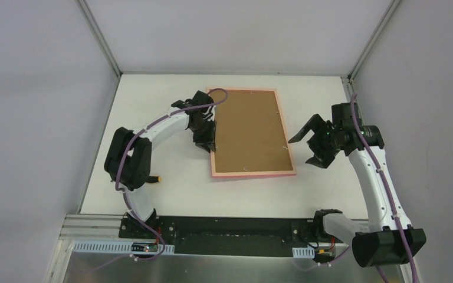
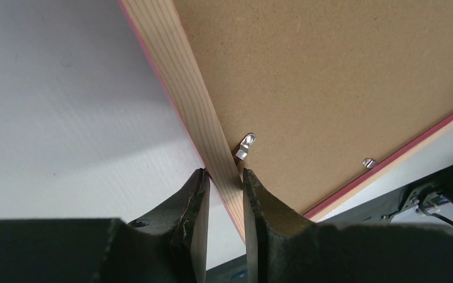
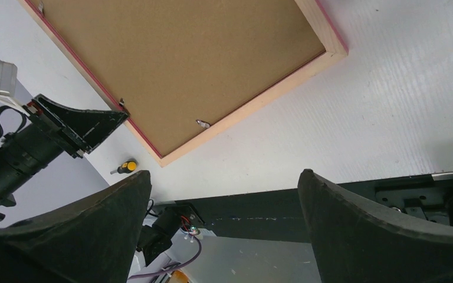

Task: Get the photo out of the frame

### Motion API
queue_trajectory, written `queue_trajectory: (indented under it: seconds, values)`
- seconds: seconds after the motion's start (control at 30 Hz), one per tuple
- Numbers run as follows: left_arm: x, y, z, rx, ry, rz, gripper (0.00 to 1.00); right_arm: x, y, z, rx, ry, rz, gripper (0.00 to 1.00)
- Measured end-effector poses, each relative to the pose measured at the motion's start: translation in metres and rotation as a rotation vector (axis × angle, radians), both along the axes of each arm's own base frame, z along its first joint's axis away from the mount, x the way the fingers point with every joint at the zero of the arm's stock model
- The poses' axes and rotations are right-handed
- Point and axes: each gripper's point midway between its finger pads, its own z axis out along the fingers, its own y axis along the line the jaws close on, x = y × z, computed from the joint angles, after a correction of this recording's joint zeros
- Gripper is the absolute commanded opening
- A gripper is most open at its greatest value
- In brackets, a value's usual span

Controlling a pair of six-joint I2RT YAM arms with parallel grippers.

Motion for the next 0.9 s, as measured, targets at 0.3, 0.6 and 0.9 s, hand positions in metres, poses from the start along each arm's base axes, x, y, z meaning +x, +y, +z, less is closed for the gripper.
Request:
queue_trajectory:
  seconds: [0.3,0.6,0.9]
  values:
    - [0.039,-0.016,-0.019,0.076,-0.058,-0.079,0.0,-0.008,-0.001,-0.01,-0.019,0.023,0.007,0.99]
    - [0.054,-0.011,-0.047,0.163,-0.042,-0.119,0.0,-0.009,0.014,-0.029,-0.043,0.094,0.103,0.99]
    - [0.06,-0.009,-0.047,0.19,-0.036,-0.117,0.22,-0.015,0.054,-0.071,-0.138,0.214,0.314,0.92]
